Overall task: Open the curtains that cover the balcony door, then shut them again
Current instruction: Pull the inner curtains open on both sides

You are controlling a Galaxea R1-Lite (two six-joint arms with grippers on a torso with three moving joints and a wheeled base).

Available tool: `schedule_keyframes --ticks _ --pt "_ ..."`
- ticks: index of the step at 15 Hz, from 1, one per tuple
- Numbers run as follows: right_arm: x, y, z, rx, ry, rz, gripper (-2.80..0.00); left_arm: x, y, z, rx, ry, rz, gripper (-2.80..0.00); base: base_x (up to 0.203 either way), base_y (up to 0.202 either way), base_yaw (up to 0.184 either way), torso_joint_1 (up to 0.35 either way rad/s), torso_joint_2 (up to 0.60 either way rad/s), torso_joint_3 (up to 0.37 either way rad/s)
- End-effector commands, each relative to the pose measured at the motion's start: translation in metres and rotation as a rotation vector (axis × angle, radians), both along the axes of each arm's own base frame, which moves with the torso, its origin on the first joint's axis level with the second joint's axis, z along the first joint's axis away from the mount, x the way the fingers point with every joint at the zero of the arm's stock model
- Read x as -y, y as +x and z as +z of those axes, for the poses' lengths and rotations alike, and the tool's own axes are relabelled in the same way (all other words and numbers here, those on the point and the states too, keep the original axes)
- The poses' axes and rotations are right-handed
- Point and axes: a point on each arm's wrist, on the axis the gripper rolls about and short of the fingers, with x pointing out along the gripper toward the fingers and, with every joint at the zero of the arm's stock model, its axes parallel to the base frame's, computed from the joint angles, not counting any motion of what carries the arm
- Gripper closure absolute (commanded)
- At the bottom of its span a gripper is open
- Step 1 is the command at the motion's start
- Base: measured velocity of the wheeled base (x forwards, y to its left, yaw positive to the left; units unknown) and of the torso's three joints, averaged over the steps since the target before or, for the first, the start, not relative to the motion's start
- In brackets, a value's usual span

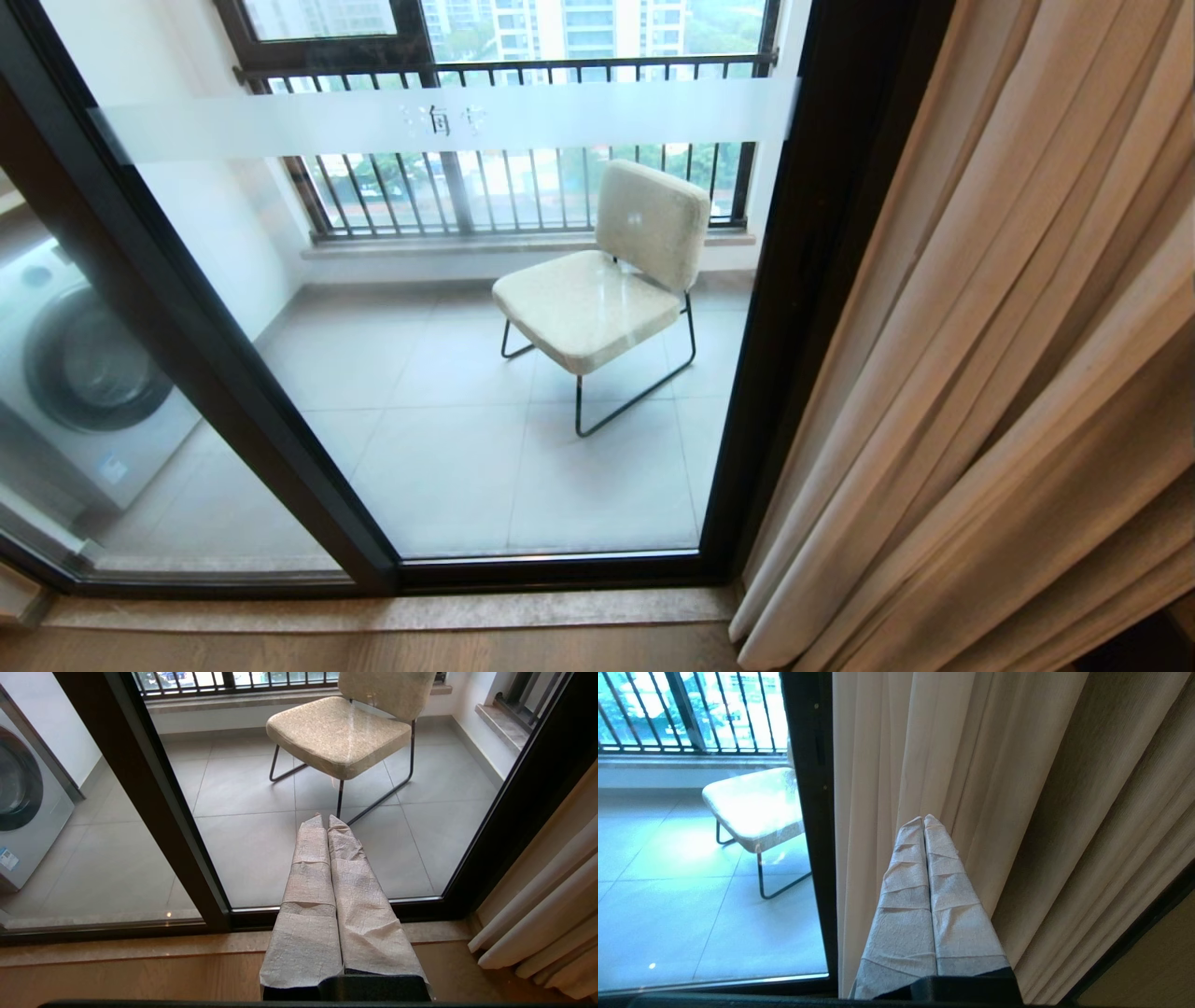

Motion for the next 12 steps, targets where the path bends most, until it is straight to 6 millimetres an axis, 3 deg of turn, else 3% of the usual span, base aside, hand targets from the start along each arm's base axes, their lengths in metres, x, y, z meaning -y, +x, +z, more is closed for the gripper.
schedule_keyframes --ticks 1,12 --pt "-0.001 -0.005 -0.013 -0.006 0.000 0.015 0.00 0.000 0.000 0.000 0.001 0.000 0.000 0.00 0.000 0.000 0.000 0.000 0.00 0.000" --pt "-0.001 -0.020 -0.067 -0.016 0.005 0.082 0.00 0.000 0.000 0.000 0.001 0.000 0.000 0.00 0.000 0.000 0.000 0.000 0.00 0.000"
